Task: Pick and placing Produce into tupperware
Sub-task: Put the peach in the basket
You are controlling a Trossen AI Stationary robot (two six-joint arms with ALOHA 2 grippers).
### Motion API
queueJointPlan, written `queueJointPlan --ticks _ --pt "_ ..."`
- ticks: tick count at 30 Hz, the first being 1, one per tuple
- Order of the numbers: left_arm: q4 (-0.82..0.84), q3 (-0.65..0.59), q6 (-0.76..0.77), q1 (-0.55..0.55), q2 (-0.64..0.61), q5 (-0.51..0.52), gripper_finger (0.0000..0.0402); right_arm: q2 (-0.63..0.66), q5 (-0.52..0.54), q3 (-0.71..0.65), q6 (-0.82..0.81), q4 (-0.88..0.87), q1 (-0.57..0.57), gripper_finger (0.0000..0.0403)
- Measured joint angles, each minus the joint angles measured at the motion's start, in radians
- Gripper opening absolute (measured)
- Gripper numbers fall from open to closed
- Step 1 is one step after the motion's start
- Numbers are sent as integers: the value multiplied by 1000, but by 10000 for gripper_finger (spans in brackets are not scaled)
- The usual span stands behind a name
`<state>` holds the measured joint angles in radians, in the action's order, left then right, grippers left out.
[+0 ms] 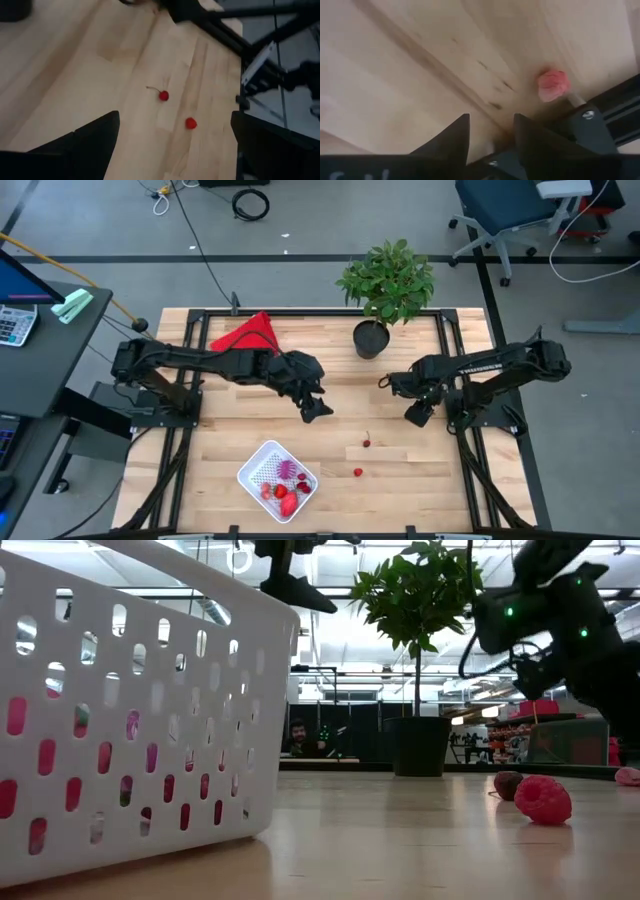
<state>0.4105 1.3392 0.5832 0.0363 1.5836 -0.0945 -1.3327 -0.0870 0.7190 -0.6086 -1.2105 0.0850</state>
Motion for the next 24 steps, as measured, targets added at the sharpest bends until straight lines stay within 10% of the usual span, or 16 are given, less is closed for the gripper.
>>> queueJointPlan --ticks 24 --pt "-43 0 112 -20 37 -33 389 -41 98 -30 348 -19 229 216"
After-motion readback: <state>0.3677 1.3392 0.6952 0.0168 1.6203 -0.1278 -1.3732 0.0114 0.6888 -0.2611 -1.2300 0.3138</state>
